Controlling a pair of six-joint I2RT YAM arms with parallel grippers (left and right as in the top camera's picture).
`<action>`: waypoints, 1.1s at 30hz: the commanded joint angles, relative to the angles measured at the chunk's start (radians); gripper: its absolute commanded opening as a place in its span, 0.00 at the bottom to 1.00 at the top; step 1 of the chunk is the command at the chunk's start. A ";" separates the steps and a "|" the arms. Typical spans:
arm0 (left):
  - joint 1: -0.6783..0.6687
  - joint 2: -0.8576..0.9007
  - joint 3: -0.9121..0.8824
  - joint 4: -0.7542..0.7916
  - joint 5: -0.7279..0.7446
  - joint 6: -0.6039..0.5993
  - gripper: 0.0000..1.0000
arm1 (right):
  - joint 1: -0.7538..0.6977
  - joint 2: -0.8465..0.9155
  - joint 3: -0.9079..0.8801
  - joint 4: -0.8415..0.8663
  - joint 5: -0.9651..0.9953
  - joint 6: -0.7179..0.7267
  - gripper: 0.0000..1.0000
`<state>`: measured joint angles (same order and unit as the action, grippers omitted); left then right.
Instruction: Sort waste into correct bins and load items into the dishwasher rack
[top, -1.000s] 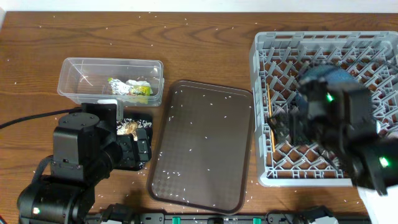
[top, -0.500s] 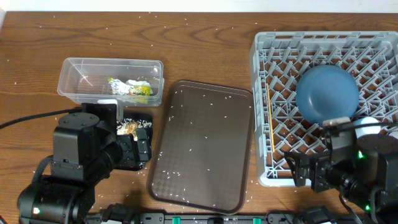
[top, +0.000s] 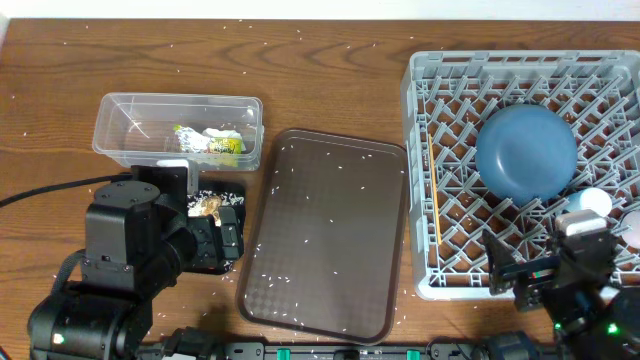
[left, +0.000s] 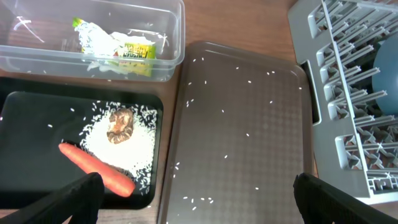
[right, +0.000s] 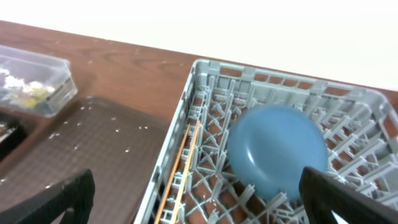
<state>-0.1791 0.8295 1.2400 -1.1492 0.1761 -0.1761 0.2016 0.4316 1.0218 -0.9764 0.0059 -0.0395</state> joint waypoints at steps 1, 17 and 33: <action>0.005 0.001 0.017 -0.002 -0.009 0.000 0.98 | -0.031 -0.087 -0.173 0.077 0.013 -0.037 0.99; 0.005 0.001 0.017 -0.002 -0.009 -0.001 0.98 | -0.040 -0.428 -0.845 0.669 -0.026 0.034 0.99; 0.005 0.001 0.017 -0.002 -0.009 0.000 0.98 | -0.039 -0.426 -1.016 0.906 -0.040 0.050 0.99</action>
<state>-0.1783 0.8295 1.2423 -1.1492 0.1761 -0.1761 0.1692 0.0120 0.0105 -0.0708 -0.0269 -0.0074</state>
